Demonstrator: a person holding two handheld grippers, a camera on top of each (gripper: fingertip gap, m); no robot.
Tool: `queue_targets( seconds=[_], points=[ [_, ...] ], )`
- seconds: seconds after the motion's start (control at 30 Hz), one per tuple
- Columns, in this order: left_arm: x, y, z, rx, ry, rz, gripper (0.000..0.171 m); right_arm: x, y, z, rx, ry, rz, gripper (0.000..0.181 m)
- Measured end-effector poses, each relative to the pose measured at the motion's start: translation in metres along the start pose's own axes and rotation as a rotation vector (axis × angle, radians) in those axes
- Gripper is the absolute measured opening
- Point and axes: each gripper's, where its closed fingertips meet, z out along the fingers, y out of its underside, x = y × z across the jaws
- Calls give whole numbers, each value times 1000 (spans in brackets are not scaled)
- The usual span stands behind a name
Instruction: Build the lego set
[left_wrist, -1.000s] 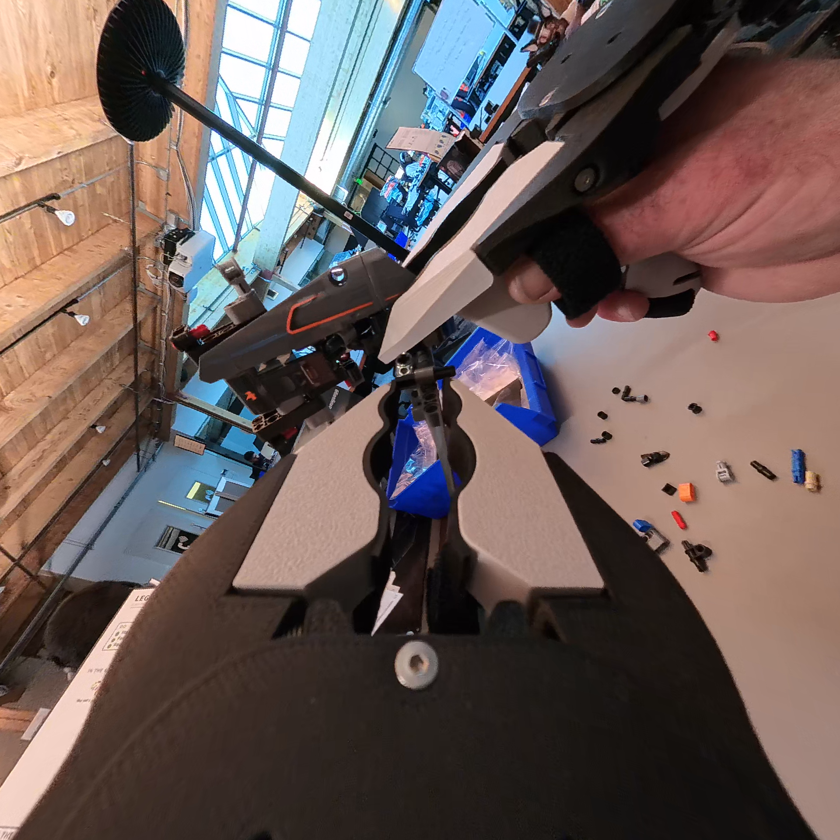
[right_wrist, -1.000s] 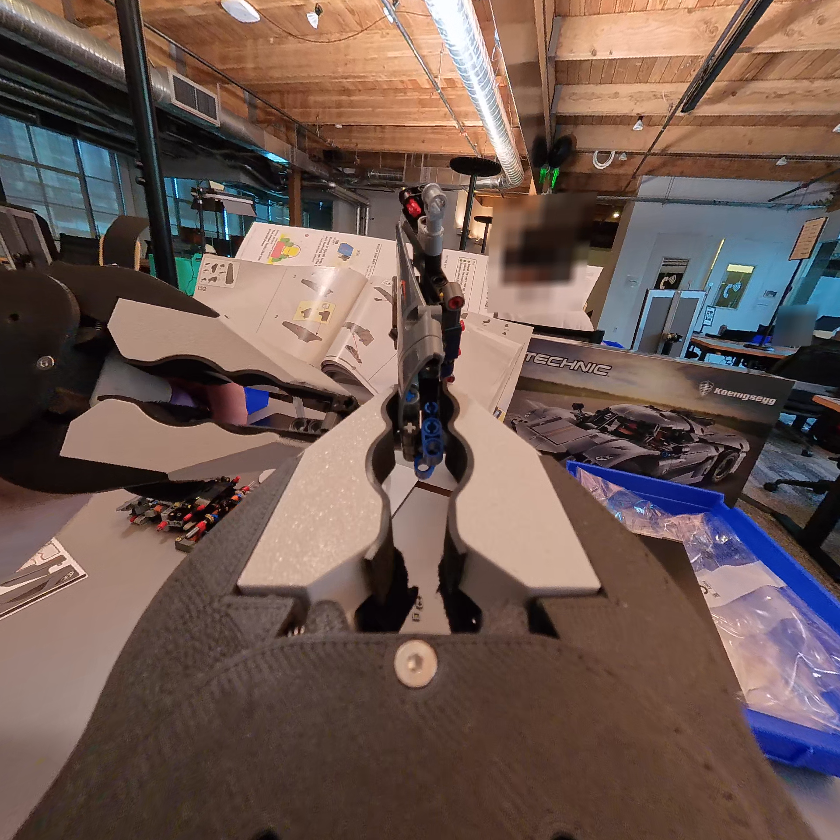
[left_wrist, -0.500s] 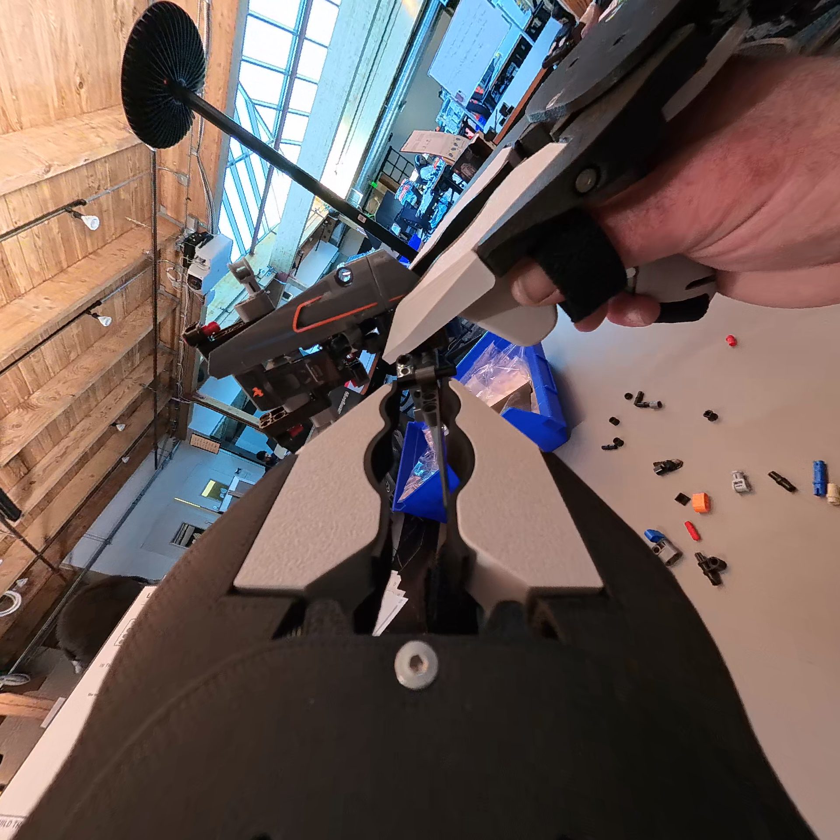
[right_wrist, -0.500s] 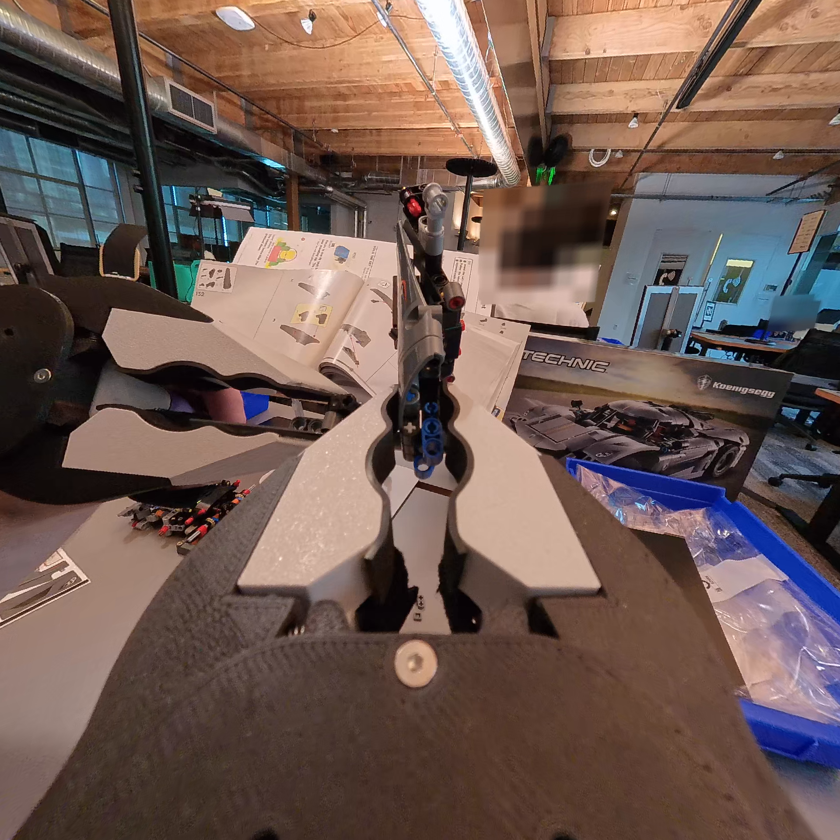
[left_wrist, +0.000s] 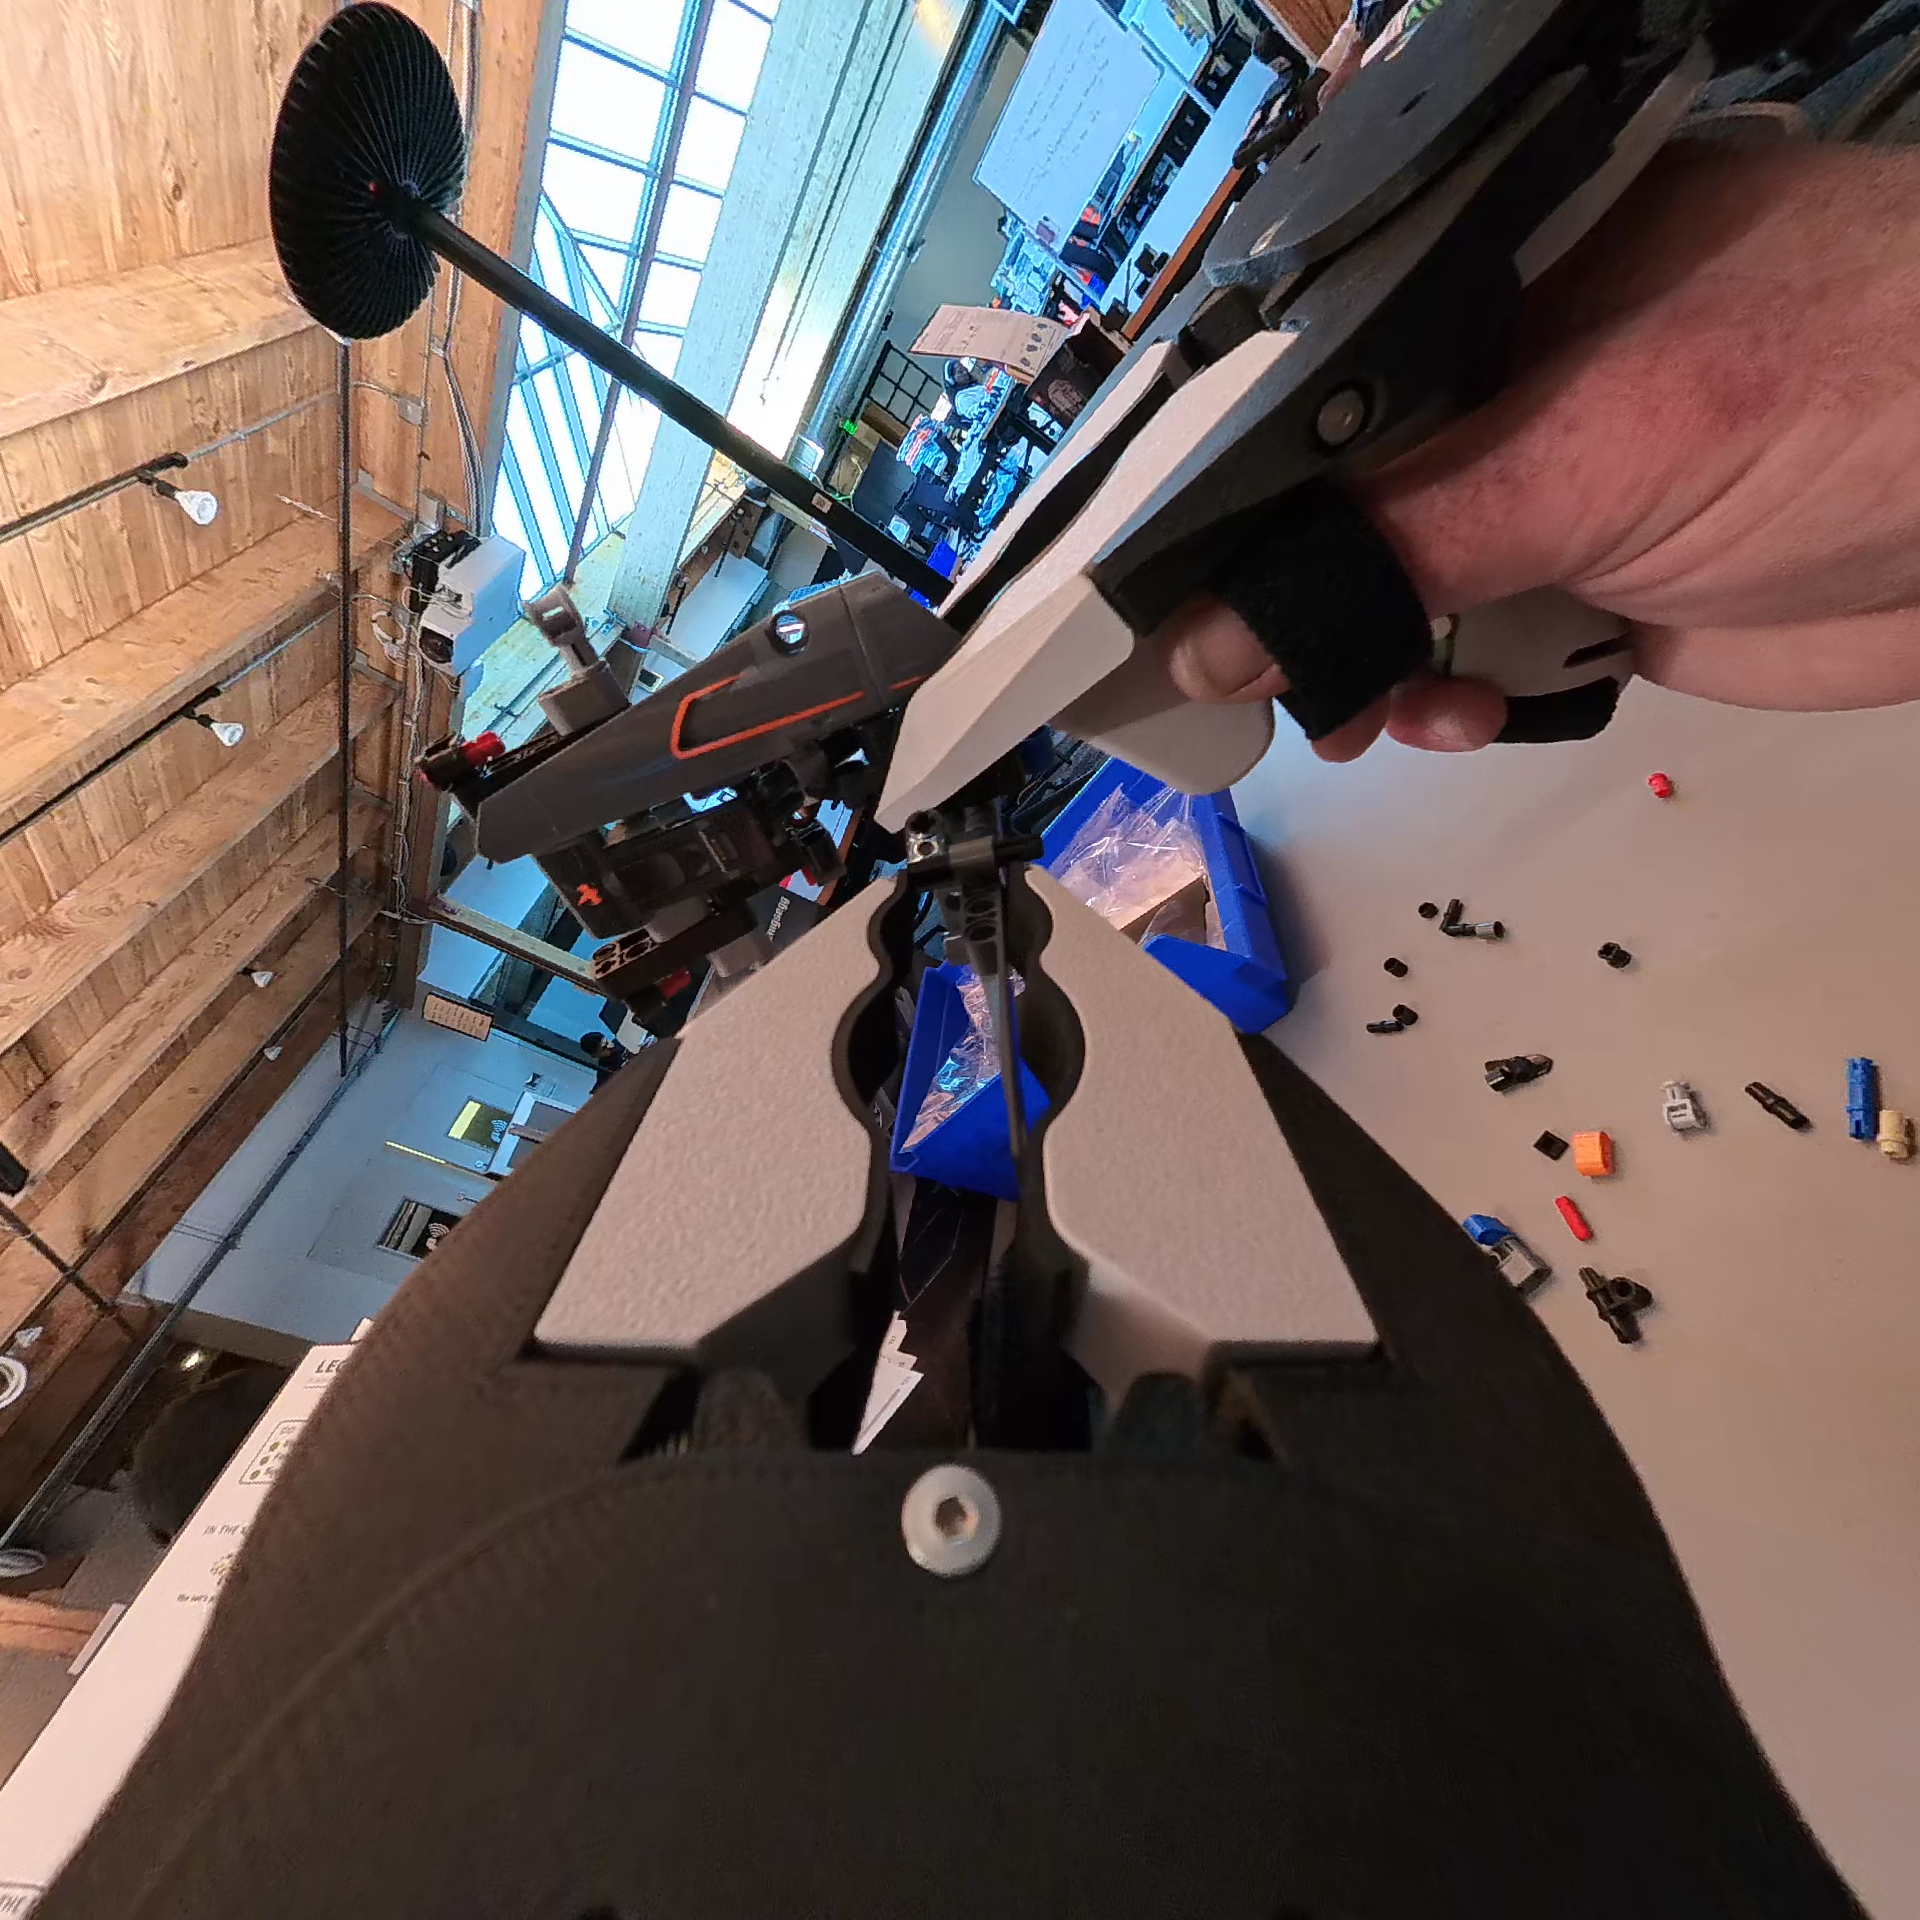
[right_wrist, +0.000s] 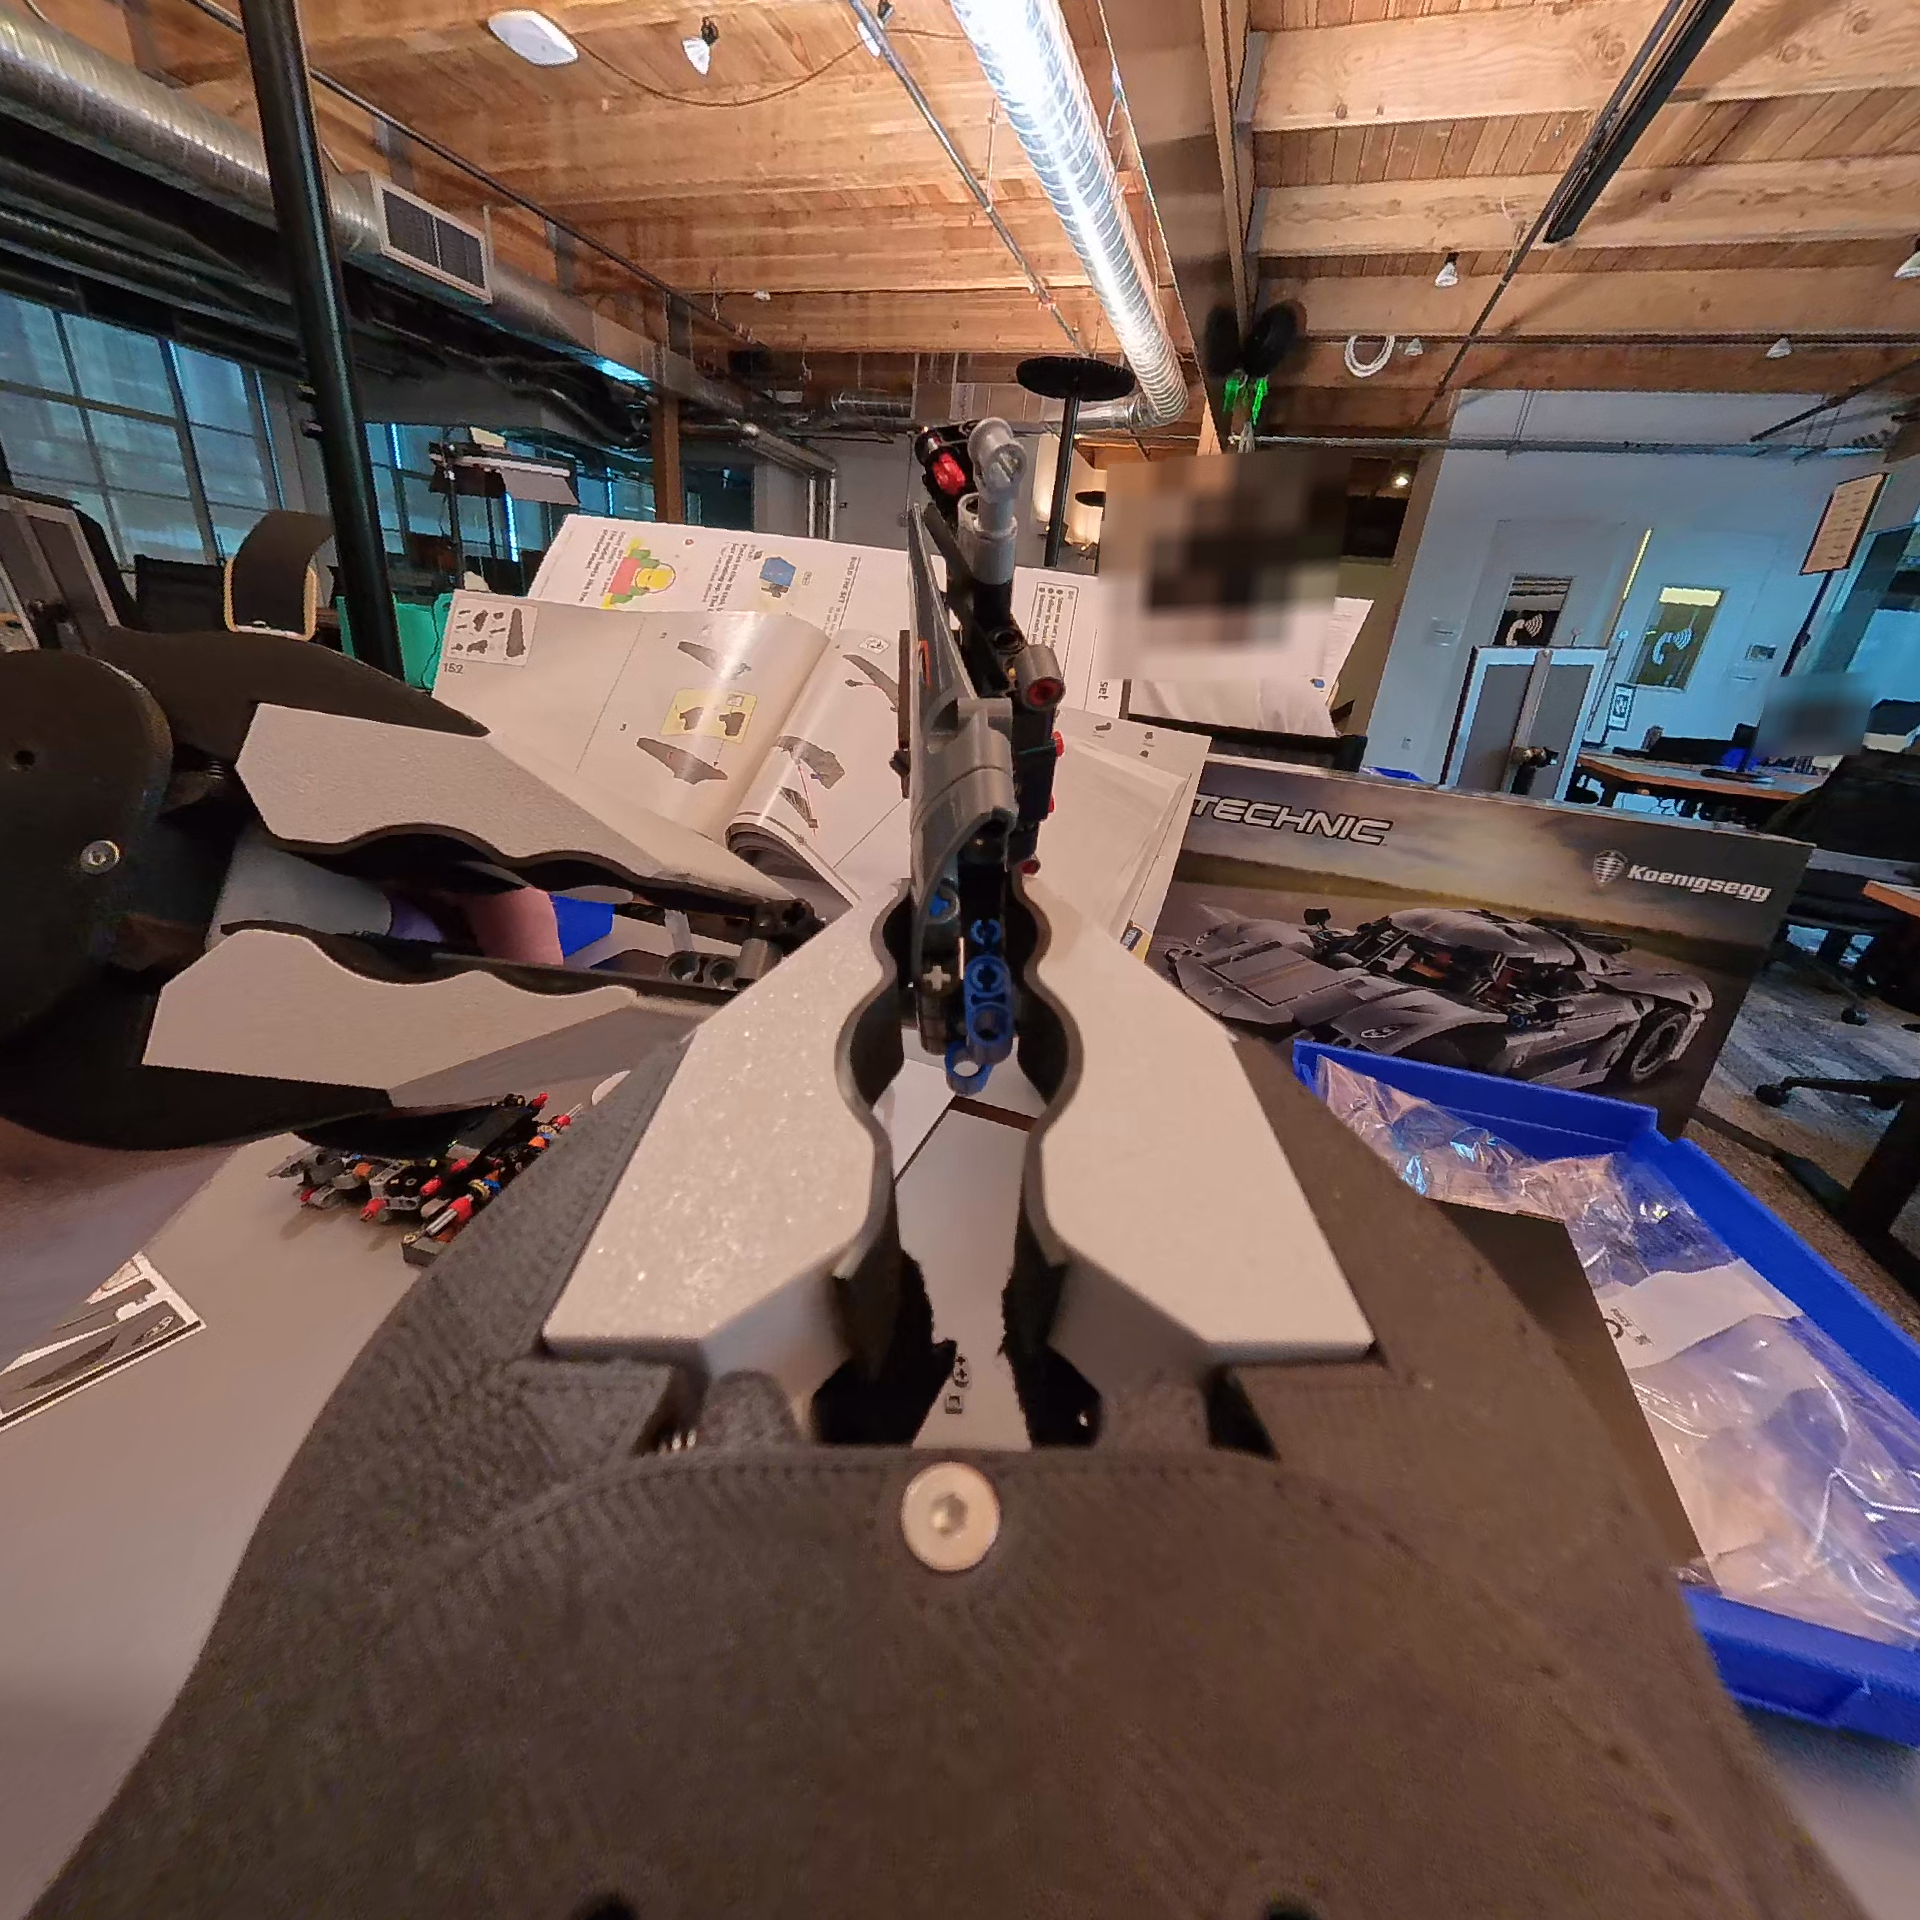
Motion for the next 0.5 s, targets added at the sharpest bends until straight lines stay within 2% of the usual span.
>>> queue_targets(
  seconds=[0.5],
  points=[
    [2, 5, 4, -6, 5, -14, 15, 3, 6, 3, -10, -4, 9, 14]
  ],
)
